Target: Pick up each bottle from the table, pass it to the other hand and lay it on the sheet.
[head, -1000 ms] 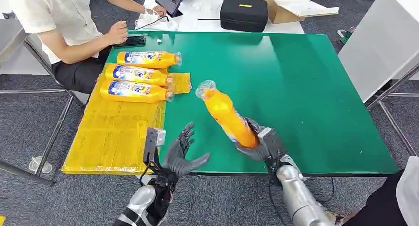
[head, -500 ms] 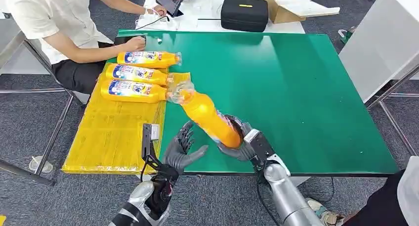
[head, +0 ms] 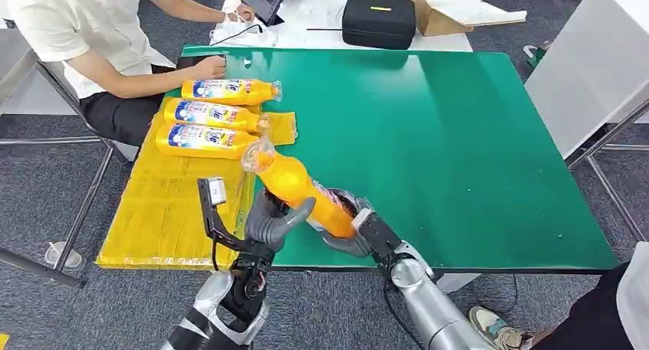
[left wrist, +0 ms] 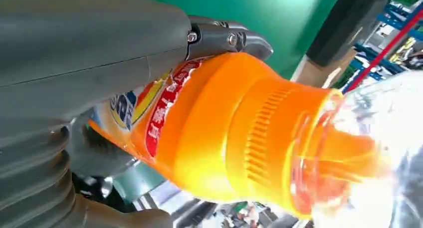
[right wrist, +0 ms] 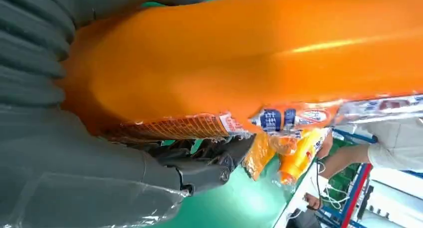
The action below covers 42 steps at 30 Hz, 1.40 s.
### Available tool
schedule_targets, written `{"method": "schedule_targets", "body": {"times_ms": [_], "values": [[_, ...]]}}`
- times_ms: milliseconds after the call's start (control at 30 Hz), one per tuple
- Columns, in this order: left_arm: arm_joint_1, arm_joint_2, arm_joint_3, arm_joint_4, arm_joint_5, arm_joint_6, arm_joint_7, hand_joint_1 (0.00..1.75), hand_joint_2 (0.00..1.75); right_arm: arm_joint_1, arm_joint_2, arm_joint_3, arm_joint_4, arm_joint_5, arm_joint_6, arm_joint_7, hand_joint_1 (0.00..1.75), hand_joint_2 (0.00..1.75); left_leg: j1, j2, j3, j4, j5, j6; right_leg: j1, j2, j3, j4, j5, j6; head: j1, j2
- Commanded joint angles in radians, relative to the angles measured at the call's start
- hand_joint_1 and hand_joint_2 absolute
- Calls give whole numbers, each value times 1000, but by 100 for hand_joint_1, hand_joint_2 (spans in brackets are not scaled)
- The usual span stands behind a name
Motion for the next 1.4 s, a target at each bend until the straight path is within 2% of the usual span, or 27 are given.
{"method": "schedule_targets", "body": {"times_ms": [33,133,167,200,233,267,333,400,467,500,567,600,667,800,833,867,900,933,1000,1033,1067,1100,1133,1233,1267,1300,1400], "values": [[-31,27,-48,-10,-4,14,1,0,175,-65,22,58,122,12,-15,7,175,175,0,2,4,0,-2,0,1,1,4,0,-1,-2,0,0],[-46,19,-42,22,16,9,10,0,175,-75,30,66,120,13,-17,10,175,175,0,3,5,0,-2,0,1,2,4,0,-1,-2,0,0],[-54,17,-44,36,17,9,10,14,175,-76,32,66,117,12,-18,10,175,175,0,3,6,0,-2,0,1,1,5,0,-2,-2,0,0],[-64,17,-52,53,8,14,8,35,175,-76,32,70,113,12,-19,10,175,175,0,2,4,0,-2,0,1,1,3,0,-1,-2,0,0],[-64,17,-52,53,8,14,8,79,175,-76,32,70,113,12,-19,10,175,175,0,2,5,0,-2,0,1,0,4,0,-1,-2,0,0],[-76,12,-63,78,-16,32,-3,148,175,-73,32,72,99,11,-22,9,175,175,0,1,3,0,-1,0,1,0,3,0,-1,-2,0,0],[-80,10,-64,87,-16,31,-4,145,175,-71,32,73,93,10,-22,9,175,175,0,2,7,0,-3,0,1,0,7,0,-2,-3,0,0],[-93,5,-74,117,-34,53,-4,171,175,-68,30,76,81,10,-23,10,175,175,0,2,6,0,-2,0,1,0,5,0,-2,-2,0,0],[-100,-2,-77,135,-37,56,-8,166,175,-63,27,77,72,8,-24,10,175,175,0,1,5,0,-1,0,1,-1,4,0,-2,-2,0,0],[-102,-4,-77,144,-39,61,-10,175,175,-62,27,78,69,7,-24,10,175,175,0,0,3,0,-1,0,1,-1,2,0,-1,-1,0,0],[-107,-9,-77,158,-46,71,-23,175,175,-55,25,75,60,-3,-22,14,175,175,0,1,3,0,-1,0,0,0,3,0,-1,-1,0,0],[-107,-9,-77,158,-46,71,-23,175,175,-55,25,75,60,-3,-22,14,175,175,0,2,9,0,-3,1,1,0,8,0,-3,-3,0,0],[-107,-9,-76,158,-46,71,-23,175,175,-54,24,75,60,-3,-23,14,175,175,0,0,3,0,-1,0,1,-1,3,0,-1,-2,0,0],[-101,-6,-70,145,-43,69,-29,175,175,-50,22,71,60,-9,-23,16,169,175,0,2,5,0,-2,0,1,0,5,0,-1,-2,0,0],[-96,-2,-64,130,-41,67,-33,175,175,-45,21,64,60,-16,-24,17,154,175,0,2,7,0,-3,0,1,0,6,0,-2,-3,0,0],[-92,2,-61,118,-40,67,-34,175,175,-41,20,59,59,-21,-26,17,115,175,0,2,8,0,-3,0,1,0,7,0,-3,-3,0,0],[-82,10,-53,92,-39,63,-37,175,175,-31,20,47,56,-29,-34,18,0,175,0,2,8,0,-3,1,1,0,7,-1,-3,-3,0,0],[-69,18,-43,62,-41,65,-42,175,175,-18,24,29,48,-24,-84,13,0,175,0,2,7,0,-3,0,1,0,7,-1,-2,-3,0,0],[-37,38,-19,2,-70,95,-67,175,175,29,31,-16,11,30,-271,-35,0,175,0,2,6,-1,-2,0,1,0,6,-1,-2,-2,0,0],[-7,52,5,-47,-91,126,-79,175,175,66,36,-54,-24,104,-456,-52,0,175,0,2,8,-1,-3,0,1,0,7,-1,-3,-3,0,0],[11,63,18,-76,-97,131,-76,175,175,89,35,-83,-47,112,-515,-59,0,175,0,1,4,-1,-1,0,1,-1,4,-1,-2,-2,0,0],[52,75,55,-137,-125,161,-100,175,175,136,36,-147,-95,155,-692,-86,0,175,0,1,8,-1,-3,0,1,0,7,-1,-3,-3,0,0],[78,80,73,-176,-144,158,-88,175,175,157,23,-160,-119,155,-678,-87,0,175,1,2,13,-2,-5,0,2,-1,12,-1,-5,-4,0,0],[108,91,114,-234,-186,170,-92,175,175,203,19,-230,-181,174,-760,-122,0,175,0,2,6,-1,-3,0,1,0,5,-1,-3,-3,0,0],[113,93,126,-246,-192,168,-88,175,175,229,34,-295,-261,255,-763,-130,0,175,0,2,8,-1,-5,0,1,0,7,0,-5,-3,0,0],[115,95,141,-255,-192,168,-88,175,175,263,58,-345,-344,327,-763,-130,0,0,0,0,5,-1,-3,0,0,-2,5,0,-4,-2,0,0],[124,99,176,-280,-198,176,-83,175,175,326,96,-398,-501,359,-763,-130,0,0,0,0,3,1,-4,0,0,-1,3,2,-6,-1,0,0]]}}
